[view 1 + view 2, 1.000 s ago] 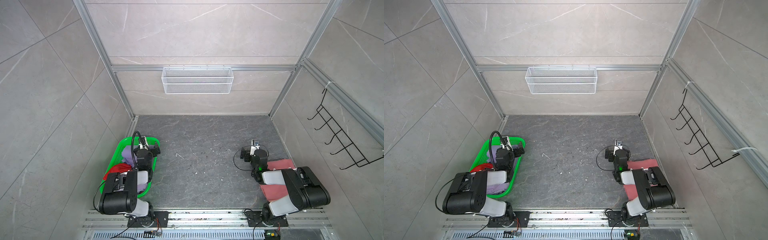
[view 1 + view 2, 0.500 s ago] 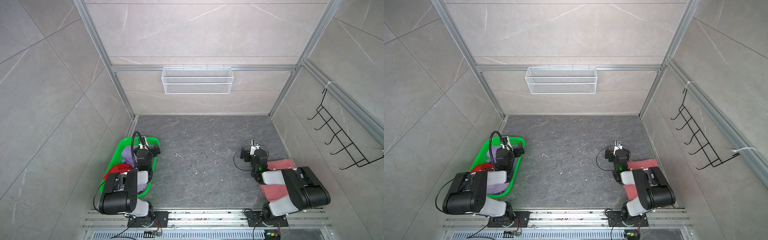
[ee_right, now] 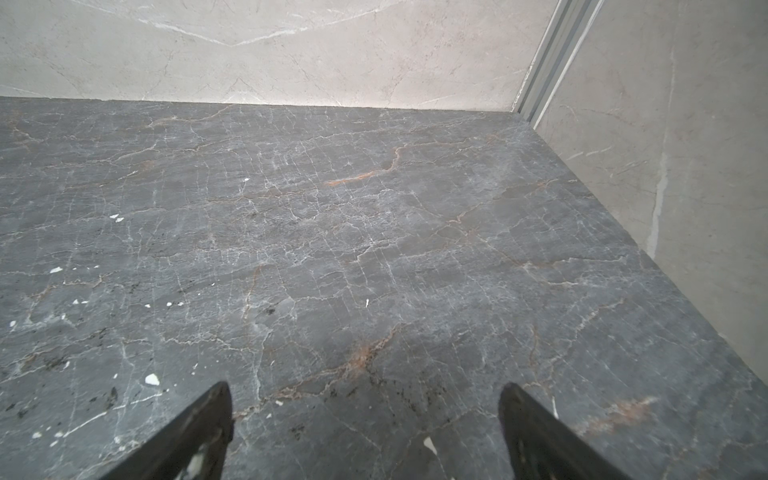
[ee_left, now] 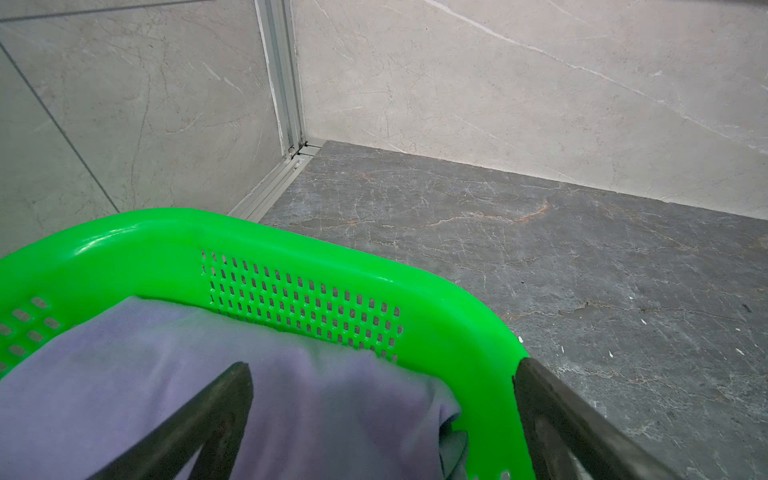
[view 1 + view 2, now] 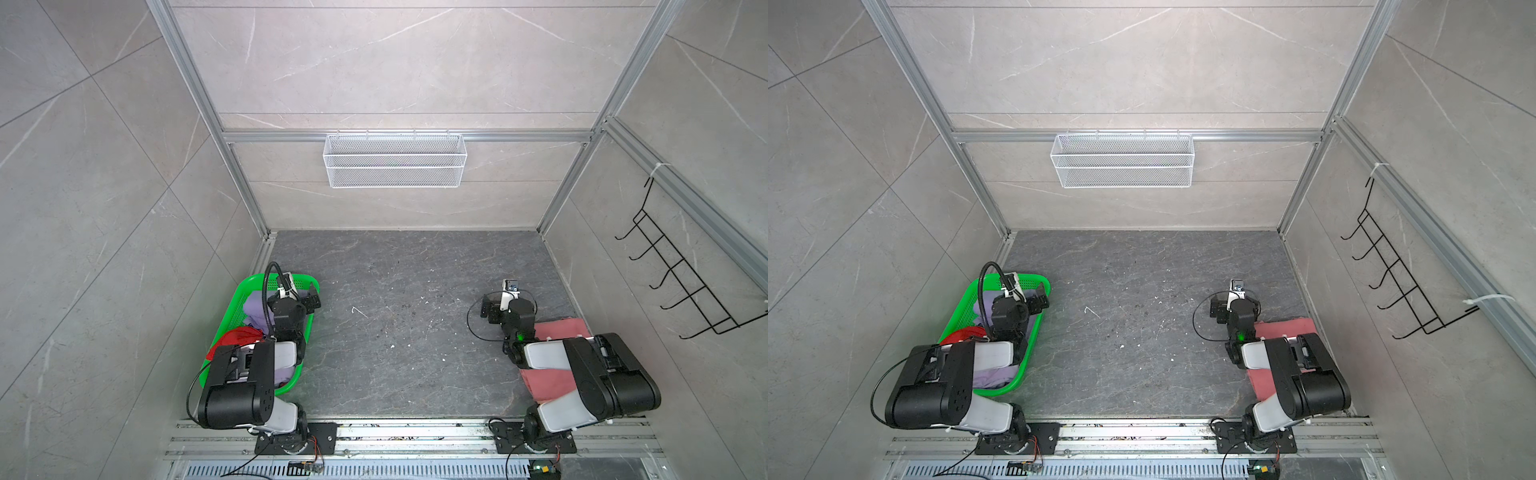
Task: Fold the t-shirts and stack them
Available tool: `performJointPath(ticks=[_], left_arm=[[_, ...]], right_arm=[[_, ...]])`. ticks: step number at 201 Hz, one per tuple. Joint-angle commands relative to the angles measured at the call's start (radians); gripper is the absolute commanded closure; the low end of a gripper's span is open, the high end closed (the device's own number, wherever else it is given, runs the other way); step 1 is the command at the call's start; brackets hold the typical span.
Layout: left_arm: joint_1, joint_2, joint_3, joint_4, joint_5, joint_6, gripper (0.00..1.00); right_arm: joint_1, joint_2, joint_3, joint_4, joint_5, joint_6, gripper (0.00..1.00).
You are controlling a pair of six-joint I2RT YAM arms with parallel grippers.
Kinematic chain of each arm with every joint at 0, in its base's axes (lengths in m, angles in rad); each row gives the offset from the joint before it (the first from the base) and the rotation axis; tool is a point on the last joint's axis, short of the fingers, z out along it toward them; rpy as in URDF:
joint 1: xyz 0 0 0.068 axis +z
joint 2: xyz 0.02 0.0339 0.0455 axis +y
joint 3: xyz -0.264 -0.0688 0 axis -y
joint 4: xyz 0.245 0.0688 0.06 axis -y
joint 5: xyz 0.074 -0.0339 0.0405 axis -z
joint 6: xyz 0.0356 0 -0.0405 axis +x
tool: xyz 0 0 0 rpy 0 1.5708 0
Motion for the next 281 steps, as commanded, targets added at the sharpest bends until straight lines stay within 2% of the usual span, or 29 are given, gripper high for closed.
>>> performJointPath(ticks=[1,26,38,48,63,86,108,131,148,165,185,202,225,240,253,271,281], left_arm=[[0.009,0.019,-0.022,-0.087,-0.030,0.022,0.00],[0.009,0.018,-0.025,-0.085,-0.028,0.022,0.00],[0.010,0.013,-0.014,-0.094,-0.018,0.029,0.00],[0.010,-0.018,0.033,-0.202,0.014,0.039,0.00],[0.010,-0.074,0.126,-0.417,0.065,0.063,0.00],[-0.009,-0.176,0.219,-0.594,0.091,0.075,0.00],[-0.033,-0.278,0.357,-0.784,0.082,-0.022,0.00],[-0.097,-0.312,0.548,-1.038,0.068,-0.152,0.00],[-0.144,-0.319,0.649,-1.194,0.053,-0.340,0.00],[-0.200,-0.328,0.664,-1.197,0.095,-0.536,0.00],[-0.296,-0.311,0.672,-1.184,0.091,-0.680,0.00],[-0.357,-0.291,0.709,-1.236,0.066,-0.786,0.00],[-0.435,-0.296,0.709,-1.210,0.025,-0.799,0.00],[-0.438,-0.303,0.680,-1.127,0.053,-0.799,0.00],[-0.432,-0.298,0.661,-1.097,0.065,-0.827,0.00],[-0.424,-0.291,0.701,-1.186,0.039,-0.833,0.00],[-0.391,-0.275,0.721,-1.228,0.058,-0.847,0.00]], right_arm=[[-0.002,-0.009,0.009,0.026,0.007,0.013,0.00],[-0.001,-0.021,0.018,0.020,0.010,0.007,0.00],[0.000,-0.081,0.064,-0.120,-0.014,-0.002,0.00],[0.001,-0.139,0.108,-0.258,-0.041,-0.014,0.01],[0.007,-0.224,0.150,-0.367,-0.064,-0.020,0.00],[0.021,-0.331,0.264,-0.561,-0.101,0.120,0.00],[0.075,-0.350,0.421,-0.762,-0.128,0.289,0.00],[0.184,-0.316,0.557,-0.868,-0.186,0.452,0.00],[0.285,-0.277,0.632,-0.877,-0.212,0.546,0.00],[0.364,-0.233,0.698,-0.884,-0.205,0.644,0.00],[0.419,-0.168,0.752,-0.884,-0.203,0.783,0.00],[0.483,-0.132,0.803,-0.883,-0.204,0.788,0.00],[0.540,-0.121,0.855,-0.913,-0.148,0.742,0.00],[0.540,-0.123,0.826,-0.835,-0.132,0.807,0.00],[0.538,-0.122,0.837,-0.865,-0.110,0.836,0.00],[0.515,-0.096,0.845,-0.871,-0.172,0.844,0.00],[0.493,-0.081,0.853,-0.863,-0.212,0.845,0.00]])
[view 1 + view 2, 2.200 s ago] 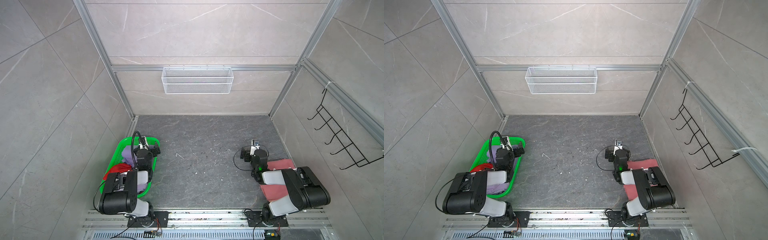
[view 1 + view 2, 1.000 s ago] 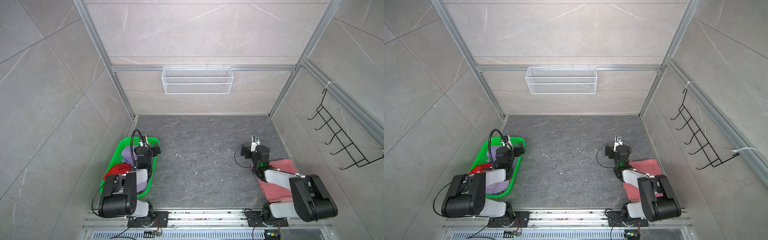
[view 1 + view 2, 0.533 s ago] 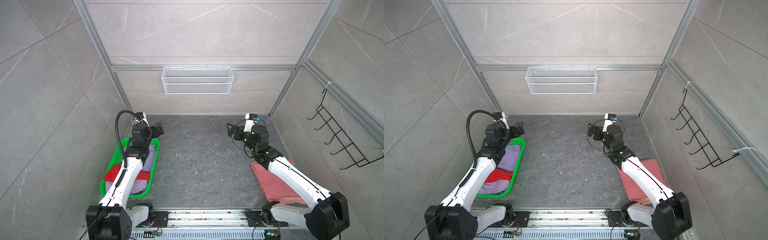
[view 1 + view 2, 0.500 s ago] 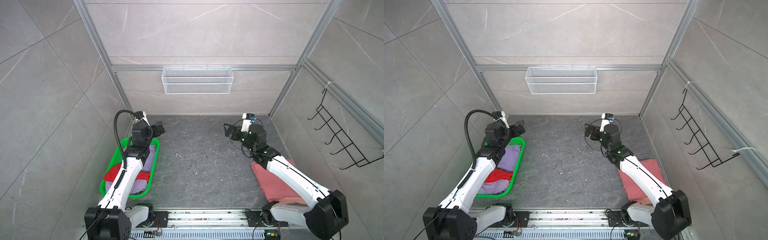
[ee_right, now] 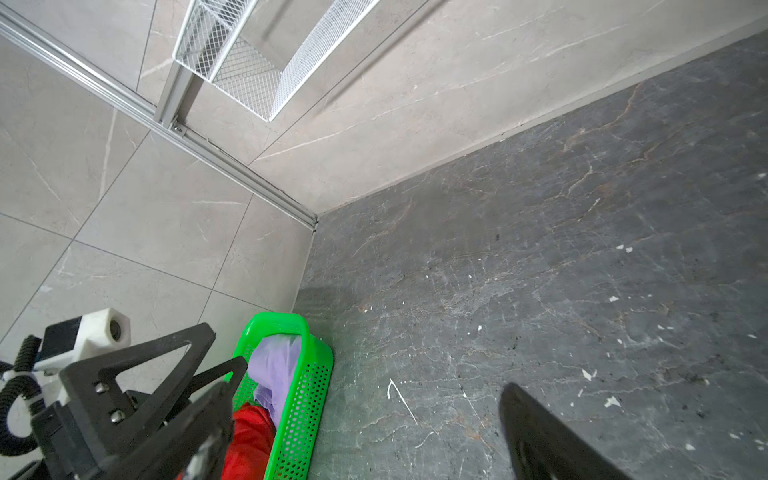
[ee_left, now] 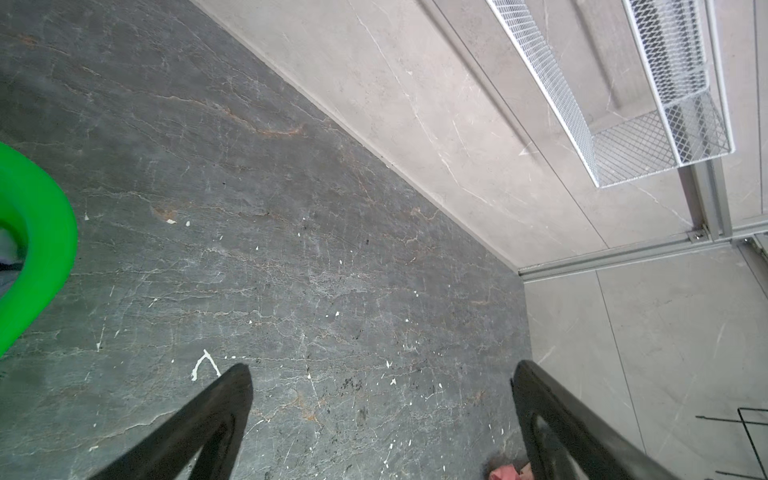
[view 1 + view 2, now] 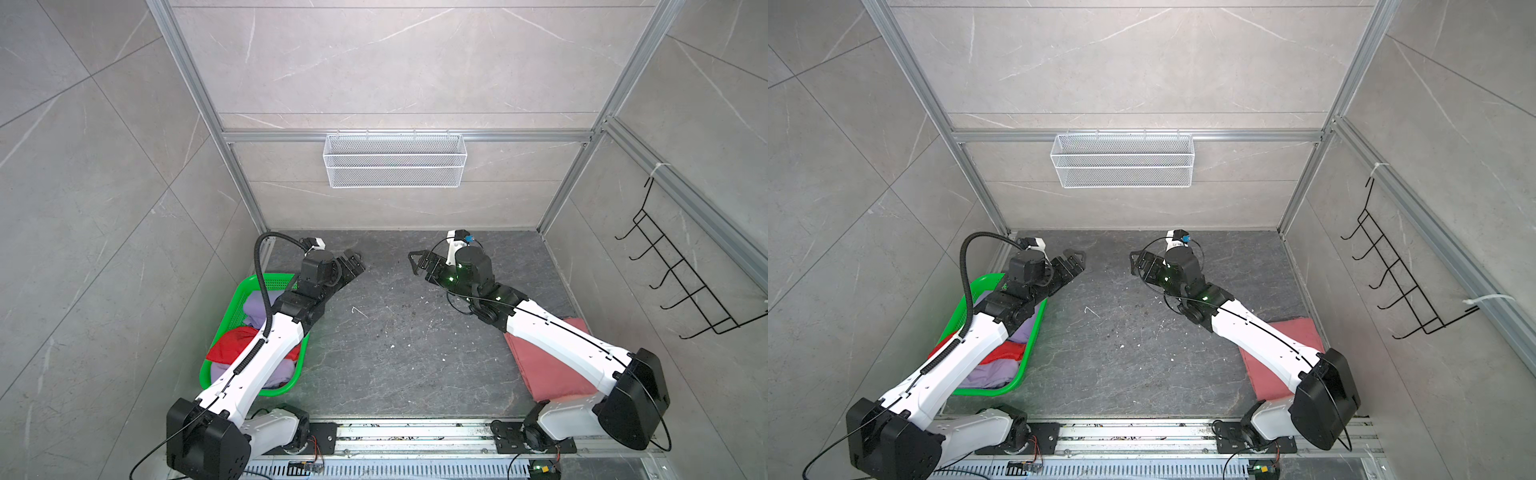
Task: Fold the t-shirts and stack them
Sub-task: 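Reach the left gripper into the green basket while the right arm moves forward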
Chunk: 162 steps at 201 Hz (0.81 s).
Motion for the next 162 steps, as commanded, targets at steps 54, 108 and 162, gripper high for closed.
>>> performJointPath(ticks=[54,108,162], left_arm=[[0.263,0.081,0.157,-0.382,-0.078,0.144,0.00],[0.504,0.240,0.230,-0.594,0.016,0.234,0.10],[0.540,0.346,0.178,-0.566,0.057,0.220,0.13]], right_arm=[[-0.062,0.101,0.106,-0.017,-0.013,0.018,0.00],[-0.061,0.174,0.290,-0.251,0.005,-0.157,0.00],[-0.047,0.227,0.310,-0.281,-0.069,-0.132,0.00]])
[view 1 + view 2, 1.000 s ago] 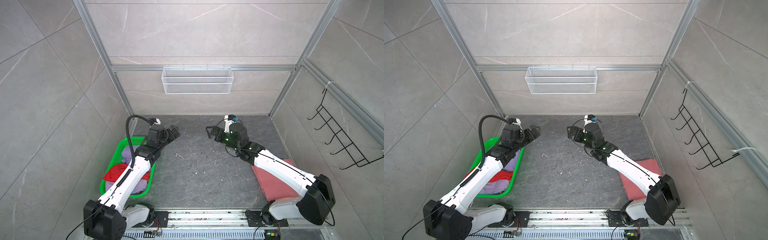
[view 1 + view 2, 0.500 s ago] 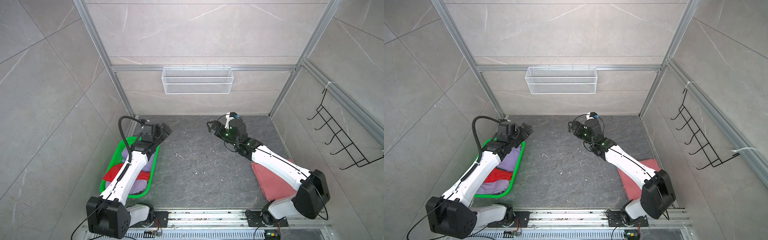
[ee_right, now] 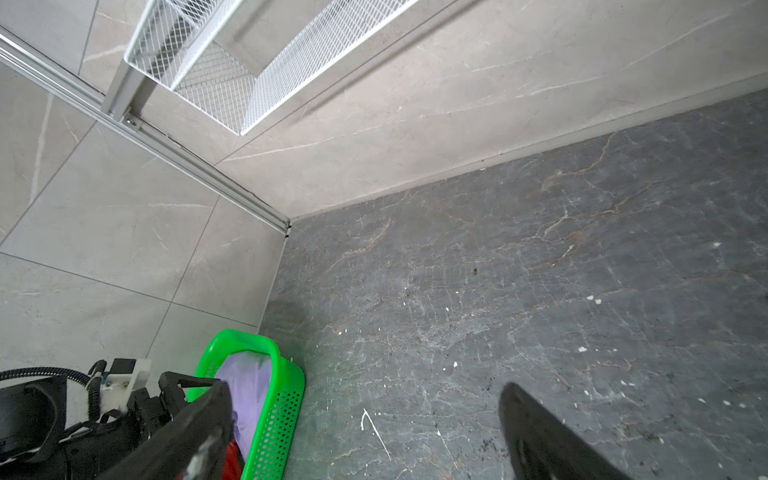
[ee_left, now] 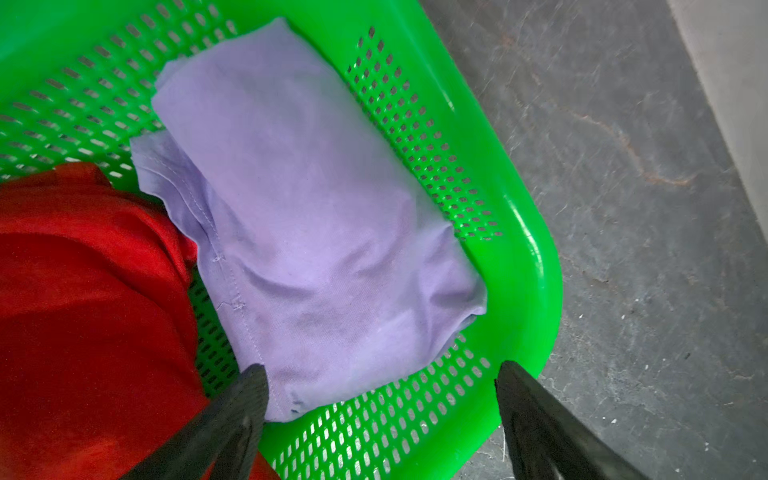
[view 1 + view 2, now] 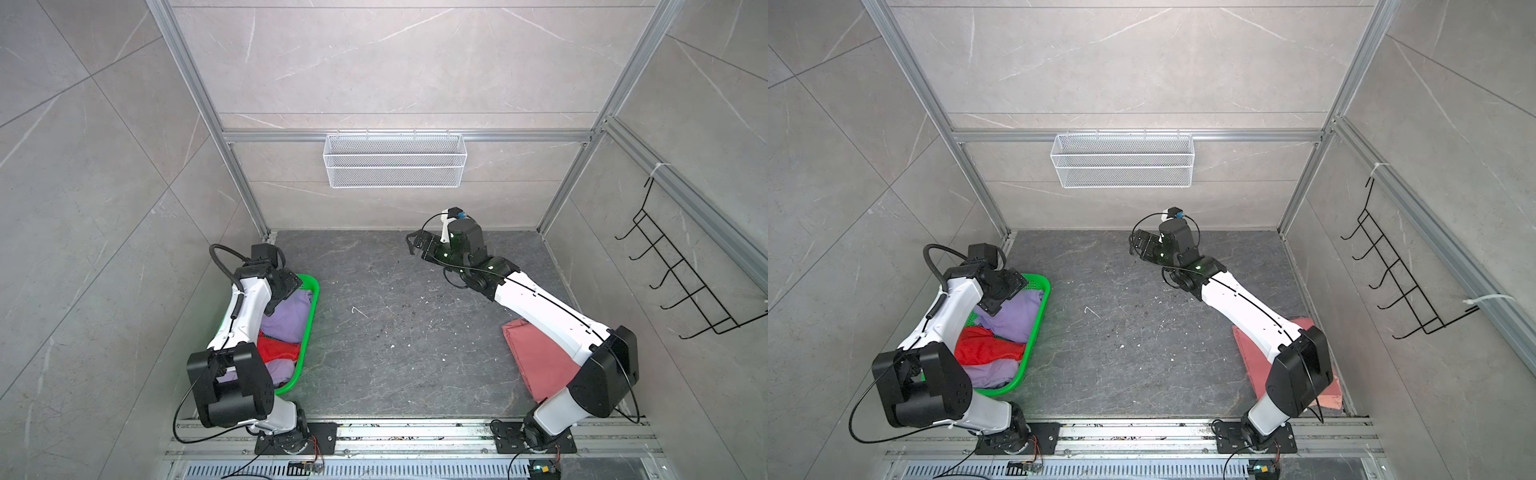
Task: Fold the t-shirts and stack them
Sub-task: 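Reach the left gripper into the green basket while the right arm moves forward, then grasp the lavender t-shirt with the left gripper and lift it out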
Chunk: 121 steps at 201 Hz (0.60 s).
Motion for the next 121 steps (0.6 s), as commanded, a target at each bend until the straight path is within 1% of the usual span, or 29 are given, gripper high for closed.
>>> performJointPath(ticks=[1,24,63,80,100,121], left_arm=[[0.006,0.032,-0.019,-0.012,0.047,0.022,0.14],[0.006,0.077,-0.044,0.026,0.081,0.011,0.22],[0.006,0.128,-0.083,0.063,0.096,0.000,0.29],[0.006,0.151,-0.086,0.074,0.093,0.008,0.37],[0.006,0.169,-0.096,0.106,0.090,0.012,0.48],[0.006,0.192,-0.089,0.116,0.085,0.020,0.68]], right_arm=[[0.014,0.032,-0.001,-0.057,-0.028,-0.005,0.00],[0.019,0.037,-0.005,-0.064,-0.024,0.006,0.00],[0.024,0.047,-0.003,-0.070,-0.022,0.018,0.00],[0.022,0.051,0.000,-0.068,-0.019,0.028,0.00],[0.025,0.054,0.001,-0.068,-0.005,0.037,0.00],[0.024,0.051,-0.002,-0.070,0.021,0.048,0.00]])
